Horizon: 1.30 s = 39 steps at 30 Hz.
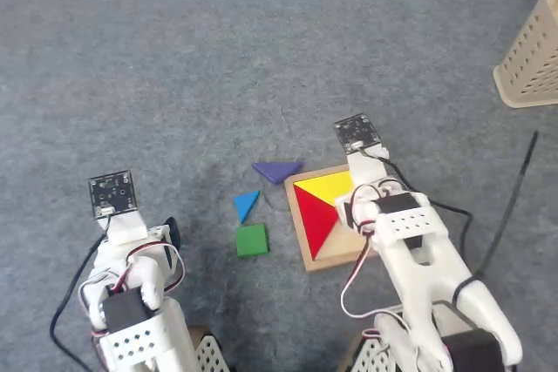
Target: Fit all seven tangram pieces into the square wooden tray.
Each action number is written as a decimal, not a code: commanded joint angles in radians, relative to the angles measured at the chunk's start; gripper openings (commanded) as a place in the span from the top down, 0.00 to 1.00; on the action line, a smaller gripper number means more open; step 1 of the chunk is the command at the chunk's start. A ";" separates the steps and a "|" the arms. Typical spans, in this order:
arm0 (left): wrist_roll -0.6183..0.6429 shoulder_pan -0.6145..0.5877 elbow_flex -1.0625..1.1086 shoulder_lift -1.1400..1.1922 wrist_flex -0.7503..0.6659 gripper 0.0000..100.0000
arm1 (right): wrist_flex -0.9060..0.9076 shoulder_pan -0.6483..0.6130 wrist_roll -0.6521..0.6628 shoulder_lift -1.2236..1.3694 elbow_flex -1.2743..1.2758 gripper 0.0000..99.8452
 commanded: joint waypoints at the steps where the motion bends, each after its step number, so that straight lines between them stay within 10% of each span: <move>1: -0.006 -0.005 -0.013 -0.020 0.003 0.78 | -0.007 0.041 0.021 -0.002 -0.023 0.97; 39: -0.006 -0.005 -0.013 -0.020 0.003 0.78 | -0.016 0.068 0.071 0.252 -0.195 0.97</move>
